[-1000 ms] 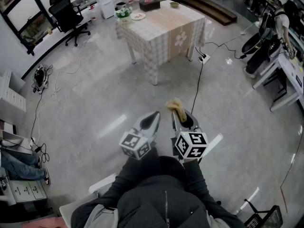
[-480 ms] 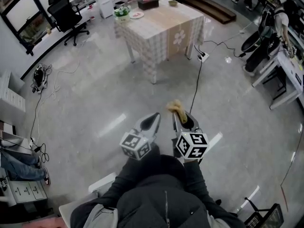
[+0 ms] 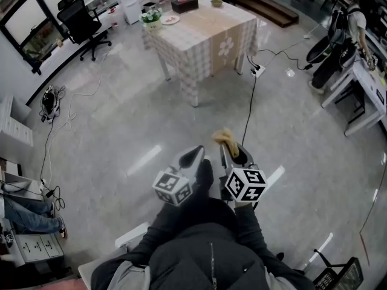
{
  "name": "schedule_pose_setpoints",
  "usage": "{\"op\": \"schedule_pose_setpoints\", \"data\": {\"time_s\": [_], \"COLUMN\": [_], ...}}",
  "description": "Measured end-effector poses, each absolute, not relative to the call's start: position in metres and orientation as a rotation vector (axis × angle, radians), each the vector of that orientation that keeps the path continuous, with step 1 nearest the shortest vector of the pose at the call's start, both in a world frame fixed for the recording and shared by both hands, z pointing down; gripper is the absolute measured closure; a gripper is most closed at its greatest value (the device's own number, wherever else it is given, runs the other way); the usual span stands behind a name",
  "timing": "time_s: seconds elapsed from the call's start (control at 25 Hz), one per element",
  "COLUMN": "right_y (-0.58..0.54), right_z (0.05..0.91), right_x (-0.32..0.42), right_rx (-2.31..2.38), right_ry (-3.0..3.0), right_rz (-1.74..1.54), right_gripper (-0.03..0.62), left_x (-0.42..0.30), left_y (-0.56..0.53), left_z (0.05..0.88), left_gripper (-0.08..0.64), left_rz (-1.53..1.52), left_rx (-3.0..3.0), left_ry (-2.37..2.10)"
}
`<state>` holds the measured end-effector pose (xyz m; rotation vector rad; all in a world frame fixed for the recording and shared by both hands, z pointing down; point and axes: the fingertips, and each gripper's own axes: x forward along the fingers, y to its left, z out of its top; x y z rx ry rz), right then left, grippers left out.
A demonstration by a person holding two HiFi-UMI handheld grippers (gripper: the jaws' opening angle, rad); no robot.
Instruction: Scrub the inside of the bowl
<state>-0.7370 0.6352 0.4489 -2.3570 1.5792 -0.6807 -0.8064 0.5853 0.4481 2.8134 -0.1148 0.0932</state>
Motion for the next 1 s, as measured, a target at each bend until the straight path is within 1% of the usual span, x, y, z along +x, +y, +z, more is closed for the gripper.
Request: {"op": "schedule_pose_setpoints", "data": {"time_s": [0.2,0.76,1.0], "right_y": [0.625,0.573,0.546], "right_z": [0.454,0.438,0.433], "right_x": [-0.716,-0.586,-0.545], "right_rx": [-2.369,-2.423,-2.428], "right_ry": [1.549,1.471,1.462], "right_rz": [-0.689,-0.663,-0.680], "right_gripper": [0.485,0.485,0.483], "left_x": [-0.782,-0.663,-0.620], "left_y": [0.571,0.505,0.473], "left_z": [0.462,0.439,0.432], "left_gripper": [0.549,0.549,0.549], "left_rz": [0.137,0.120,0.138], "left_rx": [2.788,2.802,2.805], "left_ry": [-0.125,-0.068,-0.060]}}
